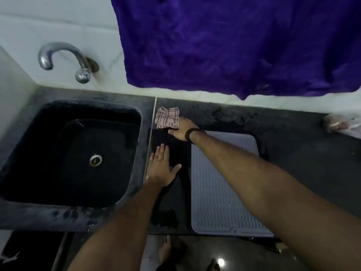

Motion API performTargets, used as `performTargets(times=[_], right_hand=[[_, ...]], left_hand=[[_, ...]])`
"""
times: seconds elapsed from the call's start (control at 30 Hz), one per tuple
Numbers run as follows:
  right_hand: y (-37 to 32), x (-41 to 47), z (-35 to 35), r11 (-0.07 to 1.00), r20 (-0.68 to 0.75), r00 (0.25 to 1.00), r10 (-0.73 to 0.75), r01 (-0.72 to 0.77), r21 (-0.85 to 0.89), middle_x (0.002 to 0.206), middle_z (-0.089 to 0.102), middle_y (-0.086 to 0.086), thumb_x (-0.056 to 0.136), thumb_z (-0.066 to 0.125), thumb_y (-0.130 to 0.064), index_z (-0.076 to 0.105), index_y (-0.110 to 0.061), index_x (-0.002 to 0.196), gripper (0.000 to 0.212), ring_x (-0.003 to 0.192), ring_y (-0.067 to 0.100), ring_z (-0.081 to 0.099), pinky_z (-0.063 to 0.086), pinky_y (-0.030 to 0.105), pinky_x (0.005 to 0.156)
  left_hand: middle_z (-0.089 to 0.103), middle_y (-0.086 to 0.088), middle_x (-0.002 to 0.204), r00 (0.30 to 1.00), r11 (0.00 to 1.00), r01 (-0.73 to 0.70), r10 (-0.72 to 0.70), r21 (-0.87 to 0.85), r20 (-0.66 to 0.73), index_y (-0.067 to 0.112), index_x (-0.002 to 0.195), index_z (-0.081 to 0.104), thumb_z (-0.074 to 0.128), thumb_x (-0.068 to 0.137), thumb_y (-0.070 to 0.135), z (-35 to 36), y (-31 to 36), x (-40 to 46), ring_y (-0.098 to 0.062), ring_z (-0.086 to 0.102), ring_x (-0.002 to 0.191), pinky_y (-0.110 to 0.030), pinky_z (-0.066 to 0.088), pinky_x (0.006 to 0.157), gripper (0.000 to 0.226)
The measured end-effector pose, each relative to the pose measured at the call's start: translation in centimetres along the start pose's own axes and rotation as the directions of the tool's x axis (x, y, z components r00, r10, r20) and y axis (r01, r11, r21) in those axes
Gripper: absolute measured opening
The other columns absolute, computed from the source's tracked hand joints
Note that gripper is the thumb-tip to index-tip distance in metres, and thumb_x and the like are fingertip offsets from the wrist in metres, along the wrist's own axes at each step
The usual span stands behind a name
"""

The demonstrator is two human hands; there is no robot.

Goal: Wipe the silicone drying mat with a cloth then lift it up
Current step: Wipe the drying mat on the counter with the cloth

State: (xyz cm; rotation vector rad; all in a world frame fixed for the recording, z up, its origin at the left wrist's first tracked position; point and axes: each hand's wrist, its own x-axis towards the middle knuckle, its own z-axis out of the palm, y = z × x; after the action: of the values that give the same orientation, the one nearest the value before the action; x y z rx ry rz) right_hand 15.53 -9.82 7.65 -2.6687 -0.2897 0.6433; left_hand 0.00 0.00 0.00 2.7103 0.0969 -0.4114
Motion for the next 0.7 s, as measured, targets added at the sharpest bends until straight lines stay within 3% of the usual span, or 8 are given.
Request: performTargets(times=[0.13,0.27,0.4,0.5,0.6,0.63,0.7], right_hand=[[-0.8,4.2,1.0,0.958,-0.032,0.977,0.211,-0.201,0.205,0.146,0.041,0.014,0.083,0.064,-0.048,0.033,-0.006,0.145,0.081,0.130,0.032,0.045,0.044,0.036,0.103],[-0.5,7.6,2.1,0.886,-0.019,0.939,0.344,-0.318,0.336,0.150,0.033,0.015,0.082,0.067,-0.045,0.027,-0.005,0.147,0.086,0.133,0.032,0.042,0.042,0.036,0.106],[-0.5,10.4,2.4,0.813,-0.033,0.909,0.416,-0.355,0.461,0.143,0.047,0.013,0.077,0.074,-0.042,0.037,-0.004,0.143,0.085,0.127,0.028,0.050,0.046,0.033,0.102],[-0.6,11.3,3.2,0.718,0.061,0.887,0.458,-0.409,0.563,0.138,0.054,0.011,0.069,0.083,-0.039,0.046,-0.005,0.139,0.086,0.124,0.025,0.054,0.046,0.030,0.102],[-0.6,11.3,3.3,0.633,0.073,0.901,0.427,-0.356,0.688,0.120,0.067,0.009,0.074,0.081,-0.030,0.064,-0.009,0.118,0.052,0.105,0.022,0.065,0.052,0.026,0.089],[-0.5,11.0,3.2,0.606,0.063,0.917,0.394,-0.310,0.733,0.115,0.070,0.009,0.077,0.078,-0.025,0.065,-0.011,0.111,0.039,0.098,0.021,0.067,0.054,0.029,0.087],[0.1,9.9,2.4,0.498,0.061,0.937,0.344,-0.236,0.835,0.112,0.069,0.013,0.081,0.071,-0.012,0.061,-0.006,0.112,0.034,0.094,0.026,0.068,0.057,0.039,0.084]], left_hand=[[-0.012,-0.005,0.172,1.000,1.000,-0.014,0.014,0.006,0.005,0.013,0.164,-0.007,0.026,0.103,0.067,3.5,-0.6,0.8,-0.020,-0.012,0.158,-0.042,-0.005,0.129,0.088],[-0.015,-0.004,0.171,0.993,0.998,-0.028,0.035,0.062,-0.109,0.014,0.164,-0.009,0.016,0.103,0.068,6.1,-1.6,0.6,-0.019,-0.016,0.158,-0.037,-0.013,0.126,0.085],[-0.010,-0.003,0.172,0.984,0.998,-0.027,0.038,0.064,-0.172,0.014,0.164,-0.005,0.019,0.103,0.068,6.8,-1.3,1.0,-0.018,-0.013,0.158,-0.037,-0.012,0.127,0.085],[-0.006,-0.004,0.173,0.985,0.998,-0.024,0.035,0.065,-0.171,0.014,0.165,-0.001,0.022,0.104,0.067,7.0,-1.5,1.0,-0.019,-0.009,0.159,-0.038,-0.008,0.128,0.085],[-0.005,-0.005,0.173,0.985,0.998,-0.012,0.023,0.068,-0.170,0.014,0.165,0.000,0.021,0.103,0.068,6.9,-1.6,1.1,-0.020,-0.007,0.159,-0.040,-0.004,0.129,0.085],[-0.004,-0.005,0.173,0.987,0.997,-0.011,0.023,0.077,-0.162,0.013,0.165,0.001,0.021,0.103,0.068,6.9,-1.6,1.1,-0.020,-0.007,0.159,-0.041,-0.003,0.129,0.085],[-0.004,-0.006,0.173,0.988,0.996,-0.009,0.023,0.093,-0.151,0.012,0.165,0.002,0.020,0.104,0.068,7.0,-1.6,1.0,-0.021,-0.007,0.159,-0.043,0.000,0.129,0.085]])
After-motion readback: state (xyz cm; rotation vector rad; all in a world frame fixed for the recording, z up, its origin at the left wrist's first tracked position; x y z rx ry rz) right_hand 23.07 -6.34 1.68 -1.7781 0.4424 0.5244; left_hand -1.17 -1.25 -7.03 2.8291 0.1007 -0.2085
